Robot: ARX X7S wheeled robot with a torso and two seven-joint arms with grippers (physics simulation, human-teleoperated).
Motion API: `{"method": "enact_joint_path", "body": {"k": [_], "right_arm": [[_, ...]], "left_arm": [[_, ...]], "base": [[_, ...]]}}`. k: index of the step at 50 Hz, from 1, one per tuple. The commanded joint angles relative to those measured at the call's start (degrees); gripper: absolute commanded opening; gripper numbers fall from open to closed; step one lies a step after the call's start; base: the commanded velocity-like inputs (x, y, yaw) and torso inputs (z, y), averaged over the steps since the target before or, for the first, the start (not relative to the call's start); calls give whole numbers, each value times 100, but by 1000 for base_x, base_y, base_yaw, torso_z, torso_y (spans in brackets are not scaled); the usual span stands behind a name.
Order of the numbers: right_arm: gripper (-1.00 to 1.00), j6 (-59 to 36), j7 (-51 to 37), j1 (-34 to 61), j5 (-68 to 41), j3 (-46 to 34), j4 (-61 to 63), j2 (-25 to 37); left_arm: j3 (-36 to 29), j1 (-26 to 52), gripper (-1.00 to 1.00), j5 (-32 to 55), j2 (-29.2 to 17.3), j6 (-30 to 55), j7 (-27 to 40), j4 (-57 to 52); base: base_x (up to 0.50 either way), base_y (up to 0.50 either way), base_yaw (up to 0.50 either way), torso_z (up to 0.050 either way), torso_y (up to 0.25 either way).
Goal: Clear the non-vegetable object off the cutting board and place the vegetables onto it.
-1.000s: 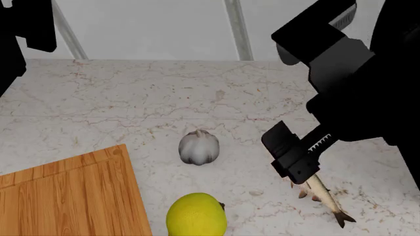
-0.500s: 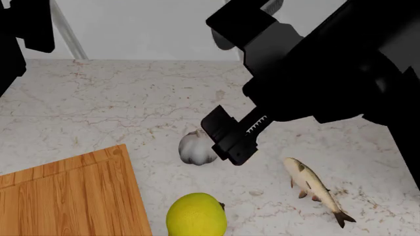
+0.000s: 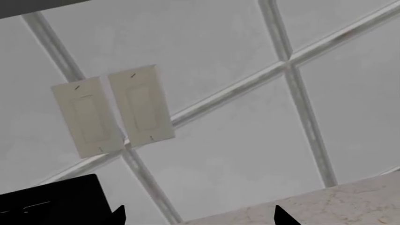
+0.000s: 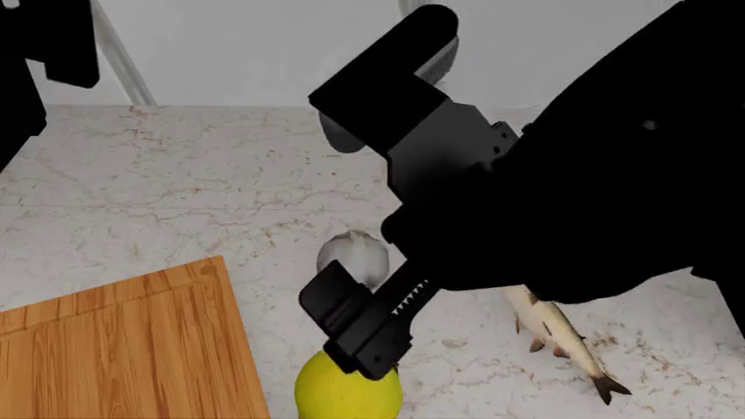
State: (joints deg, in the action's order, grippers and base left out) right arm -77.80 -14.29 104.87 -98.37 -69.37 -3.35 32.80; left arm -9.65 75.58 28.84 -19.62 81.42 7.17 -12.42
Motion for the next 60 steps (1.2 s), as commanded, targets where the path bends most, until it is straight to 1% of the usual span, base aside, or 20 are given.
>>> {"method": "enact_joint_path", "body": {"k": [1, 14, 19, 30, 40, 46, 60], "right_arm": [[100, 48, -563, -145, -918, 244, 541, -1], [100, 284, -535, -371, -916, 271, 745, -74], [100, 527, -350, -606, -769, 349, 746, -108], [100, 690, -147, -870, -578, 336, 829, -112], [100, 775, 63, -1044, -318, 286, 748, -19], [100, 741, 239, -1072, -71, 184, 677, -58], [100, 849, 399, -1321, 113, 53, 529, -94]], "left_arm": [[185, 50, 100, 8, 155, 86, -132, -11], [160, -32, 100, 28, 76, 9, -112, -16], [152, -51, 100, 48, 63, 10, -99, -43], [162, -87, 100, 79, 3, 11, -68, -79], [155, -120, 100, 101, 2, -27, -40, -52], [127, -124, 100, 104, 23, -60, -18, -20], [118, -169, 100, 137, -27, -91, 15, -41]], "base": [[0, 0, 0, 0, 0], [0, 0, 0, 0, 0], [0, 0, 0, 0, 0], [0, 0, 0, 0, 0], [0, 0, 0, 0, 0], [0, 0, 0, 0, 0], [0, 0, 0, 0, 0]]}}
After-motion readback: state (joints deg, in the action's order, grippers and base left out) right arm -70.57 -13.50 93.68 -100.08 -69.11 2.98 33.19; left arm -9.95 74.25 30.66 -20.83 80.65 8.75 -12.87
